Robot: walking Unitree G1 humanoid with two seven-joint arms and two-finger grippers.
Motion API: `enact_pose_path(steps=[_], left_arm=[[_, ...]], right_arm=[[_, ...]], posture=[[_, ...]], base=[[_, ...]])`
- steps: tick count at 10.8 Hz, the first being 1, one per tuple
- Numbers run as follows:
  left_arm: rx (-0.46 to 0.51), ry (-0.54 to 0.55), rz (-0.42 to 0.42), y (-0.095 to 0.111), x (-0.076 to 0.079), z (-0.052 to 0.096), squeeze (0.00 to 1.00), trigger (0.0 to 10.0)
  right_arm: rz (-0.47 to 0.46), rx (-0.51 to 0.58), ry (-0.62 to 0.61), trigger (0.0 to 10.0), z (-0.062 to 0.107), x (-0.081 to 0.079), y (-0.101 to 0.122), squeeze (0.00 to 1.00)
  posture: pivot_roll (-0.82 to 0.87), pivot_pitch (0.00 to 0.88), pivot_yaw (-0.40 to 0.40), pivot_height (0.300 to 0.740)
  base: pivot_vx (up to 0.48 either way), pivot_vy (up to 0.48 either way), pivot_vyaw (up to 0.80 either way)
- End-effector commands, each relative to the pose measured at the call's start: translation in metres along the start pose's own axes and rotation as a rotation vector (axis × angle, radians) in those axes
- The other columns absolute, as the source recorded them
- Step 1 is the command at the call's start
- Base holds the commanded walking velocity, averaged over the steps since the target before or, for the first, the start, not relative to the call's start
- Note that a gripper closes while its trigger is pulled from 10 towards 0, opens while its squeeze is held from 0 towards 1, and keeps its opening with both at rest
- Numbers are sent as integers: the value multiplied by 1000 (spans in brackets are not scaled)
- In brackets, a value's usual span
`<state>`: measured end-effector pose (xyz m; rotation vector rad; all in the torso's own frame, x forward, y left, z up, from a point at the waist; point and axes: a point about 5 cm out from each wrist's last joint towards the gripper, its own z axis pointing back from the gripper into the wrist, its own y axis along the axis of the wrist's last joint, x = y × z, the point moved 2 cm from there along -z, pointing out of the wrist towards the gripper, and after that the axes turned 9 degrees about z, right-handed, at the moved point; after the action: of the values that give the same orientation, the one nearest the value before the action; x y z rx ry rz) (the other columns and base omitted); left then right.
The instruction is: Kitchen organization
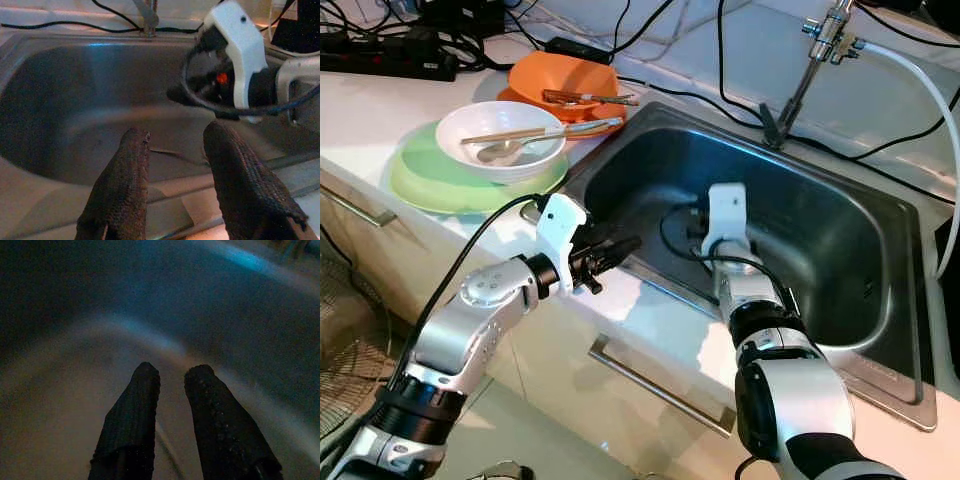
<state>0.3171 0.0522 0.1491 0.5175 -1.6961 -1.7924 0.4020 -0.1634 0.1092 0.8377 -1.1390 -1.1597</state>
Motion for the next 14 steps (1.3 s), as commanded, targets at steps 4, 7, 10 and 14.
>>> enact_pose_path(steps=[4, 7, 10, 14], left_arm=[[33, 34, -2, -1, 2, -2, 0, 10000], [49, 72, -25, -1, -4, -1, 0, 10000], [72, 105, -56, 2, -9, 0, 0, 10000], [146, 293, -371, 41, -32, 7, 0, 10000]], right_arm=[[23, 442, -57, 10000, 32, 7, 51, 0], [-9, 522, -137, 10000, 68, 26, 36, 0], [-6, 510, -120, 10000, 89, 22, 24, 0], [-33, 464, -71, 10000, 95, 5, 15, 0]], posture=[[-44, 46, -139, 740], [-68, 67, -128, 740], [-76, 75, -121, 740], [-73, 76, -115, 740]], base=[[0, 0, 0], [0, 0, 0], [0, 0, 0], [0, 0, 0]])
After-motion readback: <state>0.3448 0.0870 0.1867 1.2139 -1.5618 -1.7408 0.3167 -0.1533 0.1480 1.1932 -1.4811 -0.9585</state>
